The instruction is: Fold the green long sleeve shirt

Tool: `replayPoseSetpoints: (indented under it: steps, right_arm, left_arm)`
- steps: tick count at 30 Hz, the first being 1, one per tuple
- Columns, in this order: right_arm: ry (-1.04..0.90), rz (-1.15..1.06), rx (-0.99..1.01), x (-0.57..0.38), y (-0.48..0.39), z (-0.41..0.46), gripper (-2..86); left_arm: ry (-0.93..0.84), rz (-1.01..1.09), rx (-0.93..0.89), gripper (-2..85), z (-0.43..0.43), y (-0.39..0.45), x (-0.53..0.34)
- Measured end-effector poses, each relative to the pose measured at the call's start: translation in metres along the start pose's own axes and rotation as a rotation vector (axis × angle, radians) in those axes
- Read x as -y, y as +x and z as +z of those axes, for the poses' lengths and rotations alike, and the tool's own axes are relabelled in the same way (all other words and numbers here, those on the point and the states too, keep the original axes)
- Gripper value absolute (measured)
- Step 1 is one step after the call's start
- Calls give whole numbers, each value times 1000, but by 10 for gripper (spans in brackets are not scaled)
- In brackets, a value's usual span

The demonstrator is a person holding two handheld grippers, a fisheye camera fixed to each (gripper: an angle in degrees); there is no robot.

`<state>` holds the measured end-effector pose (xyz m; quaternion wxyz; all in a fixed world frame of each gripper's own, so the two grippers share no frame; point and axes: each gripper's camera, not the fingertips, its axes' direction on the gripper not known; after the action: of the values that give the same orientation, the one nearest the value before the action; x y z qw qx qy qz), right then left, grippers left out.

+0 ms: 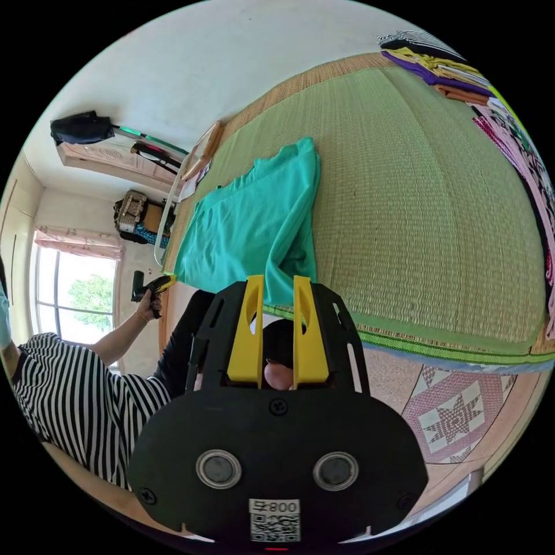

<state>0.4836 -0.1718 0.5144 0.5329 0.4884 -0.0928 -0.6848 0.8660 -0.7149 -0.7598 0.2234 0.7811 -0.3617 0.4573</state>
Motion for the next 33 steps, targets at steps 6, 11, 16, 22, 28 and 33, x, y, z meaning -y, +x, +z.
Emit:
replayPoseSetpoints:
  steps: [6,11,16,22,28,33]
  right_arm:
    - [-69,-51,-24,11,4,26,63]
    - [-116,-70,-67,14,12,35,21]
    - [-121,-72,-6,9,30,24,11]
    - [-141,6,83,-5,65,38,8]
    - [-154,66,122,-11,91,58,8]
    - [-131,96,158,-15,103,63,7]
  left_arm:
    - [-4,-33,-7,30,-4,1,-9]
    - [11,-46,-21,23,-13,6,-19]
    - [24,-29,-29,20,-27,15,-28]
    - [-4,-60,0,19,-25,21,-38]
    - [-24,-89,5,20,-21,32,-48]
    - [-2,-124,-34,20,-23,45,-58]
